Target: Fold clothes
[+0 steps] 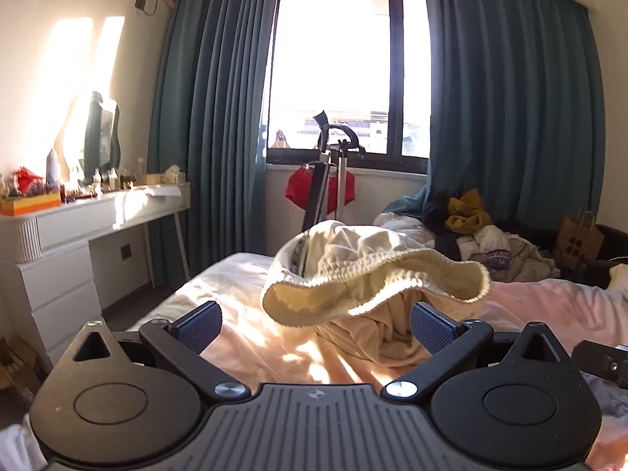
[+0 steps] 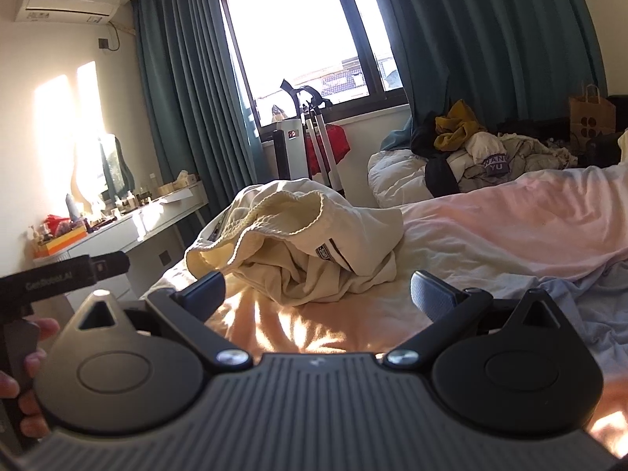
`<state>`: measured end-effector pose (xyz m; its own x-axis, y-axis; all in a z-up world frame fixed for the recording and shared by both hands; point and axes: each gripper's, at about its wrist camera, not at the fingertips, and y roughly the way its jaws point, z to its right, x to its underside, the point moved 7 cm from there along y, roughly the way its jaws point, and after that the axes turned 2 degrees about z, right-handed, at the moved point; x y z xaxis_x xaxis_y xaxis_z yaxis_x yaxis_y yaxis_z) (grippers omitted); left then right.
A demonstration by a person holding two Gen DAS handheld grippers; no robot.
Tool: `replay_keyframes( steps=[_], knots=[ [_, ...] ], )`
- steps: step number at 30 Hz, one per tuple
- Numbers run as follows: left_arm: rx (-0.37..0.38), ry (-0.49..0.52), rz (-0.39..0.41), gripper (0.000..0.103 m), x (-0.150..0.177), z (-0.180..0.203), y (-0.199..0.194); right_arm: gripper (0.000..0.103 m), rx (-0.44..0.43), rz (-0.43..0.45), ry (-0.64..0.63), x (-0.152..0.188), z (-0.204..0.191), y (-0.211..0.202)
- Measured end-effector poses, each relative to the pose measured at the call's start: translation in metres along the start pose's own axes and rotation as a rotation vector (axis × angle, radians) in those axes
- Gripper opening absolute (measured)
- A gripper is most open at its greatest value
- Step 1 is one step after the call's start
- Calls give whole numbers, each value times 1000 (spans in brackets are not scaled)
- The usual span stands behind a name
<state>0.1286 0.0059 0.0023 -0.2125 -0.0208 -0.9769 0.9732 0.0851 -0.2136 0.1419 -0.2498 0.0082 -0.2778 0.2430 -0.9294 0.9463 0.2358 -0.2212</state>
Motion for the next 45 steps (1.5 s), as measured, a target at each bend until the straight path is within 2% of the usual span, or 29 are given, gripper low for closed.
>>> replay_keyframes(
  steps=[3,7,14,17,19,20,21,22,24,26,30,36,39,42,45],
  knots=[
    [-1,-17,-14,103,0,-4,26,103,-10,-21,17,-9,2,27],
    [9,-30,-51,103,22,-9,59,99,-55,-55,39,-17,2,69],
    [3,-28,-116,103,59,-25,115,95,-20,-83,91,-29,-2,157],
    [-6,-37,-122,103,70,-36,129,74,41,-127,137,-18,5,187],
    [-1,-68,-140,103,77,-42,137,69,69,-151,188,-9,12,200],
    [1,-81,-149,103,80,-45,140,60,78,-157,209,-6,16,203],
    [2,-91,-157,103,82,-46,142,47,87,-162,230,-3,19,206],
    [4,-96,-161,103,84,-48,143,41,95,-164,250,0,22,208],
    [7,-100,-162,103,84,-49,143,32,111,-132,281,-2,28,200],
    [17,-103,-156,103,82,-48,140,28,118,-111,273,-6,30,188],
    [74,-107,-131,103,74,-42,128,25,134,-79,184,-18,21,150],
    [142,-36,-109,103,66,-22,105,22,122,8,51,-47,8,68],
    [201,17,-99,103,66,-7,86,22,112,-11,4,-50,9,34],
    [265,94,-112,103,71,10,63,22,119,-44,-69,-34,14,13],
    [301,212,-160,102,86,30,46,22,126,-77,-38,-10,30,6]
  ],
)
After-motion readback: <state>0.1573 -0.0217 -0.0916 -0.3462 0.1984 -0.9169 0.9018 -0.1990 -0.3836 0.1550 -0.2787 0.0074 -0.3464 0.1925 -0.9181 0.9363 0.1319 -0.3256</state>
